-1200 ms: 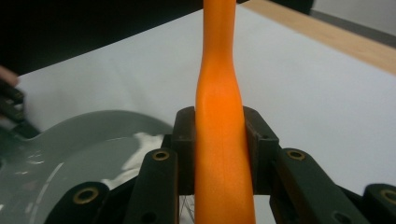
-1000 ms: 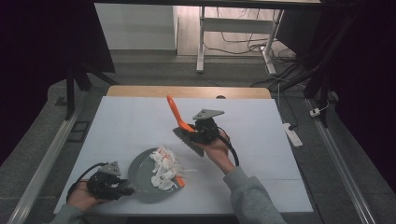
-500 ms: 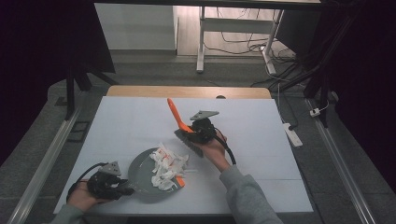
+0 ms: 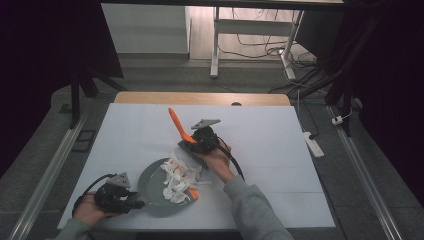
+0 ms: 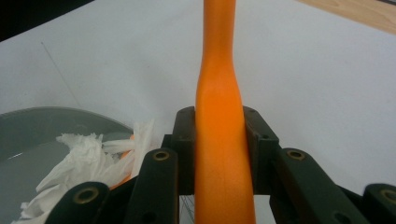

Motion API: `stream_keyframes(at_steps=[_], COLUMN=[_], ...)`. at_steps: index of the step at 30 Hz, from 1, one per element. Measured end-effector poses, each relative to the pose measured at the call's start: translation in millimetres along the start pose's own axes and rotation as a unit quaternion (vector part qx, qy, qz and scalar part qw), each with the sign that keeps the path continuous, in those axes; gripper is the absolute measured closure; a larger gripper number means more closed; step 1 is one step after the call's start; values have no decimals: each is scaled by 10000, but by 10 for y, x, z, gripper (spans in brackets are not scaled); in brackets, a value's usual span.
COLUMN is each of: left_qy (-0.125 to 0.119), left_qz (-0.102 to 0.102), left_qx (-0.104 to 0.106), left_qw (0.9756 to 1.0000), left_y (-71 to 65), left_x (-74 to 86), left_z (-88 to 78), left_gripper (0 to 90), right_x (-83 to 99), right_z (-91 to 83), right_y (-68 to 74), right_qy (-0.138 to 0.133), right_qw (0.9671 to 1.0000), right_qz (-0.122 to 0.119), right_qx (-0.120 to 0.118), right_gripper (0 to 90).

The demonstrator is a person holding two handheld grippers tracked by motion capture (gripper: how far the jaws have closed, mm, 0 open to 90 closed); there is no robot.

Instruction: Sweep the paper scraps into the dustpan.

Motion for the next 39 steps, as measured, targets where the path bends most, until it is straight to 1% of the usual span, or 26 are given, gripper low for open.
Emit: stream_keyframes(at_steps=[3, 7, 8, 11, 12, 13, 15, 16, 19, 21, 22, 23, 25, 27, 30, 31, 32, 34, 39], left_qy=[5, -2, 0, 0, -1, -2, -5, -5, 0, 2, 4, -3, -12, -17, -11, -12, -17, -18, -15], left_qz=[2, -5, -4, -16, -18, -20, -24, -22, -23, -21, -7, 0, -4, -8, -6, -10, -9, -6, -5], left_qx=[3, -6, -2, -7, -10, -12, -17, -19, -20, -19, -15, -11, -7, 3, 7, 14, 15, 24, 30], left_qw=[10000, 10000, 10000, 10000, 10000, 10000, 10000, 10000, 10000, 10000, 10000, 10000, 10000, 10000, 10000, 10000, 10000, 10000, 10000], left_y=[0, 1, 2, 0, -1, -3, -4, -4, -2, -2, -1, -2, -7, -6, -4, -6, -8, -13, -16], left_x=[0, -6, -7, -15, -18, -19, -21, -21, -19, -17, -15, -15, -16, -14, -7, -6, -6, -5, -4], left_z=[0, 6, 8, 15, 16, 17, 18, 18, 21, 22, 20, 19, 17, 14, 13, 12, 11, 10, 11], left_gripper=[609, 609, 609, 609, 609, 609, 609, 609, 609, 609, 609, 609, 609, 609, 609, 609, 609, 609, 609], right_x=[-5, 4, 4, 23, 39, 49, 64, 64, 65, 46, -14, -14, -94, -145, -155, -134, -134, -92, 64], right_z=[36, 90, 90, 84, 77, 73, 57, 57, 15, -19, -72, -72, -159, -251, -389, -481, -481, -568, -745], right_y=[37, 202, 202, 313, 398, 439, 523, 523, 661, 733, 757, 757, 734, 666, 514, 410, 410, 321, 162], right_qy=[48, 120, 120, 185, 205, 206, 168, 168, 88, 38, -143, -143, -415, -585, -697, -772, -772, -814, -767], right_qw=[10000, 9996, 9996, 9991, 9987, 9983, 9976, 9976, 9958, 9948, 9943, 9943, 9938, 9941, 9951, 9954, 9954, 9955, 9968], right_qz=[14, -109, -109, -241, -251, -306, -380, -380, -337, -433, -549, -549, -482, -390, -298, -167, -167, -44, 21], right_qx=[-1, -210, -210, -303, -403, -441, -550, -550, -842, -917, -902, -902, -909, -831, -633, -550, -550, -485, -246], right_gripper=[696, 697, 697, 697, 697, 697, 696, 696, 696, 696, 696, 696, 696, 696, 696, 696, 696, 696, 696])
Point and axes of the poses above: each handheld gripper's, and its own axes: z roughly forward along the jaws, x roughly out of its underside, y roughly to its left, the point moved 9 cm from there along z, roughly forward along the jaws, and after that the axes turned 1 degree about -x, right-handed, at the moved point
